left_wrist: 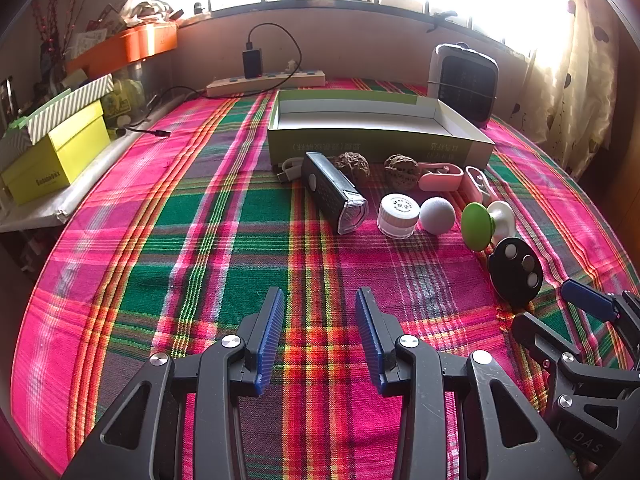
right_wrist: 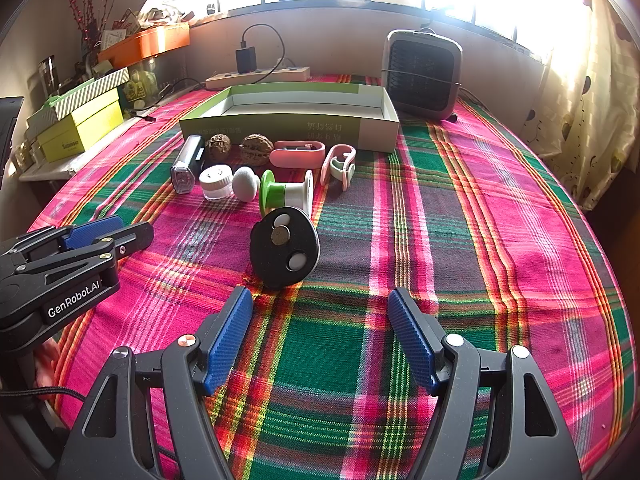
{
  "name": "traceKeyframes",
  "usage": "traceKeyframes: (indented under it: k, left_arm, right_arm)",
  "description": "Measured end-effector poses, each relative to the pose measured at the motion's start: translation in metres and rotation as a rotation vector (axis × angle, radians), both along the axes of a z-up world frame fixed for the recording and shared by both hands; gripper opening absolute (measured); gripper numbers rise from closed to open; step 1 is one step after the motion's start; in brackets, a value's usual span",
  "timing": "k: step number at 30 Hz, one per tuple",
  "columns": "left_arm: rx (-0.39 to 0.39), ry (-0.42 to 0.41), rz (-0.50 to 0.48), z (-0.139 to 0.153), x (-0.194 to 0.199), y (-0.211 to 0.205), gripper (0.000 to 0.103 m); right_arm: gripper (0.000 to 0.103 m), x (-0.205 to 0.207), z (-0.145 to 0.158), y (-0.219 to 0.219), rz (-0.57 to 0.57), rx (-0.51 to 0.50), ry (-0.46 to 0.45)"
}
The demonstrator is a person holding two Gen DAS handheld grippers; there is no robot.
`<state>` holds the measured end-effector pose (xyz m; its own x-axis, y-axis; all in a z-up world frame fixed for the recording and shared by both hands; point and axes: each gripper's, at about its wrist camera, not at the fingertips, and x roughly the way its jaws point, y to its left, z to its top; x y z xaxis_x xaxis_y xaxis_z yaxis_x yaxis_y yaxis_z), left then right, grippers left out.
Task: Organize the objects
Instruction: 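Move right tool to the black holed disc while left tool approaches the black flashlight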
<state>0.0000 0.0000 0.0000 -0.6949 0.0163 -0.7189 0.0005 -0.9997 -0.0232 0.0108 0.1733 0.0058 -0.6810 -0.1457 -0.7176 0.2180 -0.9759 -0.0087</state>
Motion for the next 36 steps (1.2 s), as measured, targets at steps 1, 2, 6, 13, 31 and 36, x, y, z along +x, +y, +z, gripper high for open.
traceKeyframes:
  k: [1,2,6,13,31,36]
  left_arm:
    - [-0.001,0.000,0.000,0.000,0.000,0.000,0.035]
    - [-0.001,0.001,-0.001,0.000,0.000,0.000,0.035]
    - [-0.002,0.001,0.000,0.000,0.000,0.000,0.035]
    - [-0.008,0.008,-0.004,0.000,0.000,0.000,0.035]
    - [0.086,-0.028,-0.085,0.003,-0.016,-0.019,0.035]
    - [0.082,-0.027,-0.098,0.004,-0.016,-0.015,0.035]
  right_arm:
    - [0.071,0.000,0.000,0.000,0.000,0.000,0.000]
    - [0.071,0.000,0.000,0.000,0.000,0.000,-0.001]
    - [0.071,-0.001,0.000,-0.001,0.004,0.000,-0.004]
    - [0.071,-0.002,0.000,0.001,0.004,0.000,-0.004]
    - [0.069,-0.021,0.003,-0.011,0.067,-0.044,-0.066]
    - [0.062,-0.027,0.004,-0.012,0.070,-0.046,-0.074]
